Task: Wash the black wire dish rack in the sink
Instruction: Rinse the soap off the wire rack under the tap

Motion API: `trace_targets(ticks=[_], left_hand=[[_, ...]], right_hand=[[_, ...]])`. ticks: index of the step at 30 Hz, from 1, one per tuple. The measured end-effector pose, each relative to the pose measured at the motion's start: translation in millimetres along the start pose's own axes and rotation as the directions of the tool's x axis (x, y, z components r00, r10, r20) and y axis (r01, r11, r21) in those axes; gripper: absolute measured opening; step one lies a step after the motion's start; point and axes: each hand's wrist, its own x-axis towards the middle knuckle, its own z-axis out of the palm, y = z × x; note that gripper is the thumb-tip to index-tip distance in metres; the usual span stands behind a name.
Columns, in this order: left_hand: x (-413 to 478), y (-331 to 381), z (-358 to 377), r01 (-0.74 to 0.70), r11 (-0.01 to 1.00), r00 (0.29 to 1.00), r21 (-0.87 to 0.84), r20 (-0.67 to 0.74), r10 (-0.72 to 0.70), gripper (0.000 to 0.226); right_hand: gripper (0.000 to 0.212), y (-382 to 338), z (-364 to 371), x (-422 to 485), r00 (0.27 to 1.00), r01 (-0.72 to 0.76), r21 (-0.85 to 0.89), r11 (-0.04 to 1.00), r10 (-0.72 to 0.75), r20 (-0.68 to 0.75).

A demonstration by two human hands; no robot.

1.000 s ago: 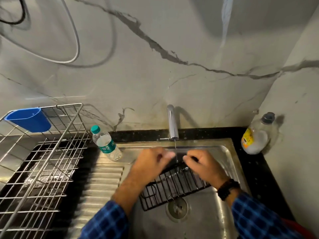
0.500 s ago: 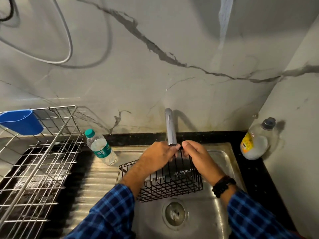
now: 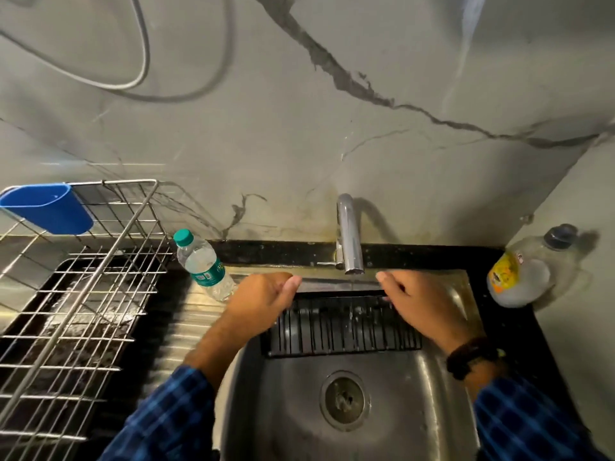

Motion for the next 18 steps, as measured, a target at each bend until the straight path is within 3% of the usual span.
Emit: trace_targets(ticks=[1, 3, 6, 8, 10, 12, 13, 14, 15, 16, 17, 18], left_hand=[[2.1, 9.5, 2.0, -0.029, 0.996, 0.999, 0.089, 0.019, 0.027, 0.043], [5.2, 29.9, 6.9, -0.074, 0.976, 0.996, 0.206, 0.054, 0.064, 0.042], [3.3, 43.5, 12.2, -0.095, 0.981, 0.995, 0.17, 0.004, 0.095, 0.042], [-1.8, 33.7, 9.4, -0.119, 0.991, 0.992, 0.064, -0.022, 0.12, 0.036], [-6.8, 12.6, 8.0, 0.011, 0.988, 1.0, -0.157, 0.03, -0.007, 0.033], [-13.2, -4.3, 11.4, 0.264, 0.916, 0.951, -0.303, 0.239, -0.196, 0.033], [-18.0, -6.8, 14.8, 0.448, 0.821, 0.865, -0.355, 0.402, -0.299, 0.036], [-22.9, -6.5, 18.8, 0.627, 0.646, 0.749, -0.435, 0.565, -0.346, 0.039], [-25.8, -3.7, 22.3, 0.737, 0.396, 0.67, -0.548, 0.667, -0.325, 0.046], [-26.7, -1.6, 24.7, 0.748, 0.135, 0.655, -0.65, 0.689, -0.31, 0.056], [-25.3, -0.3, 25.8, 0.711, -0.043, 0.654, -0.702, 0.682, -0.328, 0.065], [-23.1, 0.2, 26.2, 0.685, -0.123, 0.65, -0.718, 0.679, -0.341, 0.072]], right_hand=[[0.048, -15.8, -0.3, -0.7, 0.992, 0.092, -0.16, 0.983, -0.078, 0.095], [0.048, -43.4, 9.6, -5.3, 0.948, 0.248, -0.214, 0.945, -0.192, 0.253], [0.044, -64.9, 17.5, -7.9, 0.915, 0.389, -0.242, 0.889, -0.344, 0.208], [0.043, -65.8, 8.4, -8.8, 0.912, 0.405, -0.349, 0.845, -0.345, 0.222], [0.041, -61.0, 0.6, -16.0, 0.92, 0.392, -0.5, 0.772, -0.342, 0.192], [0.046, -59.3, -1.0, -26.7, 0.894, 0.392, -0.623, 0.676, -0.44, 0.085], [0.048, -60.4, -1.6, -30.3, 0.866, 0.396, -0.649, 0.649, -0.499, 0.029], [0.048, -61.5, -1.3, -32.8, 0.829, 0.409, -0.661, 0.629, -0.559, -0.018], [0.046, -63.2, -0.5, -34.8, 0.794, 0.432, -0.669, 0.605, -0.607, -0.036], [0.043, -64.6, 0.6, -36.5, 0.758, 0.468, -0.672, 0.574, -0.652, -0.029], [0.04, -66.5, 2.1, -38.6, 0.728, 0.512, -0.669, 0.539, -0.686, 0.005], [0.037, -67.1, 4.9, -42.2, 0.701, 0.565, -0.656, 0.502, -0.71, 0.061]])
